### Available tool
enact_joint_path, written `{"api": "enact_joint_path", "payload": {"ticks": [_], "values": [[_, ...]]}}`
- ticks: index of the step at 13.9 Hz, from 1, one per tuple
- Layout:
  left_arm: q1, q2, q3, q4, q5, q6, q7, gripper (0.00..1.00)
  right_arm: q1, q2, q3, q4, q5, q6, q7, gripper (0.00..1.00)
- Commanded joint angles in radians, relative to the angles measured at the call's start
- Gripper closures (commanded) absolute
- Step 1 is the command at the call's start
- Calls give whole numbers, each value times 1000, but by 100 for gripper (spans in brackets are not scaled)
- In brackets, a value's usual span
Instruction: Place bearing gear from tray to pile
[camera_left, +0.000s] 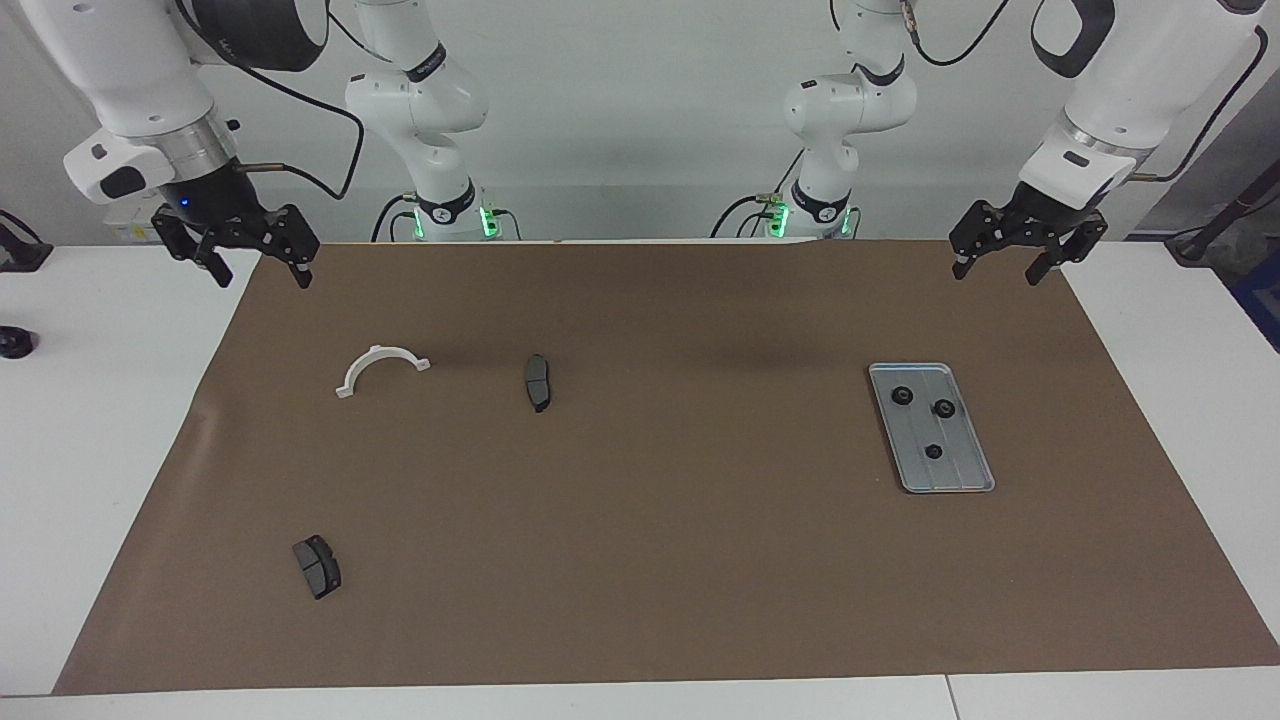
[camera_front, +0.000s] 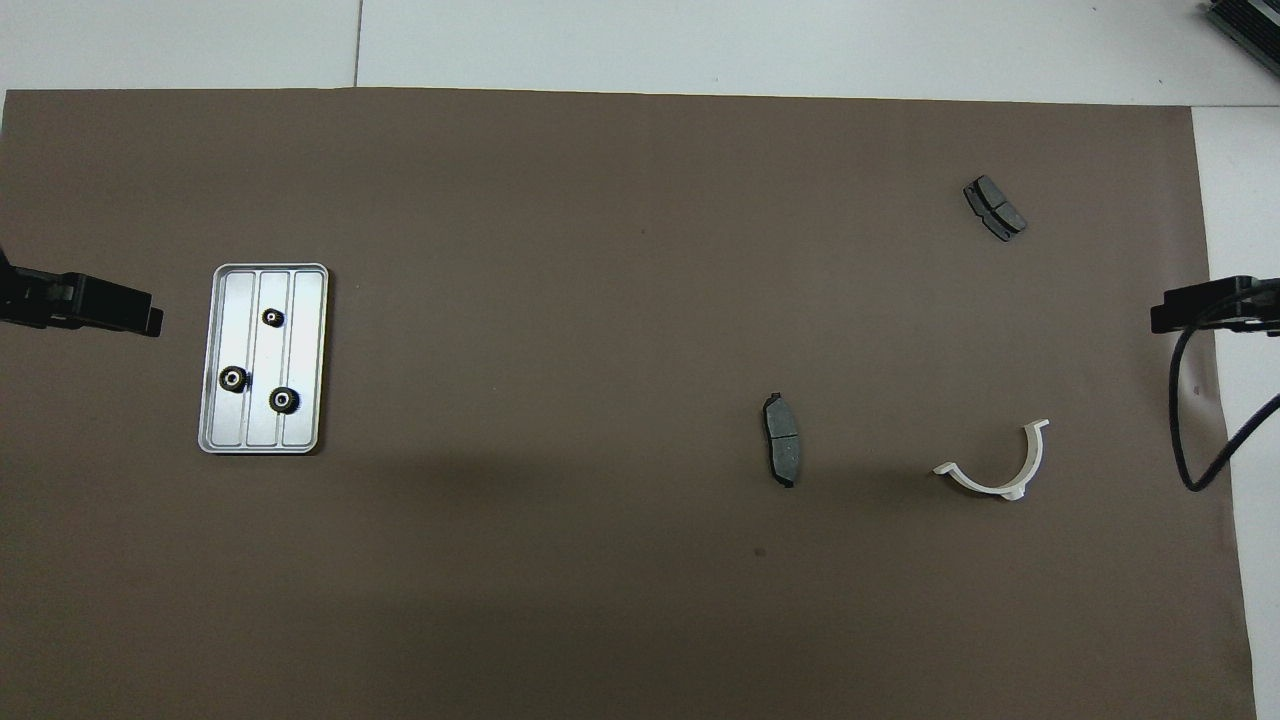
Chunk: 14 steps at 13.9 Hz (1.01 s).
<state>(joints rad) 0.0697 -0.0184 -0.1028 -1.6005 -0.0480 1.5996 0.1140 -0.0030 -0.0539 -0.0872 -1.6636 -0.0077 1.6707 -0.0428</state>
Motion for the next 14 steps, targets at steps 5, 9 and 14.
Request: {"api": "enact_joint_path", "payload": {"ticks": [5, 9, 14], "values": [[-2, -28, 5, -35, -13, 14, 0, 0, -3, -23, 3, -21, -9, -9, -11, 0], [1, -83, 5, -214, -13, 231, -19, 0, -3, -23, 3, -21, -9, -9, -11, 0], [10, -23, 8, -403, -12, 488, -33, 0, -3, -23, 3, -21, -9, -9, -11, 0]]}}
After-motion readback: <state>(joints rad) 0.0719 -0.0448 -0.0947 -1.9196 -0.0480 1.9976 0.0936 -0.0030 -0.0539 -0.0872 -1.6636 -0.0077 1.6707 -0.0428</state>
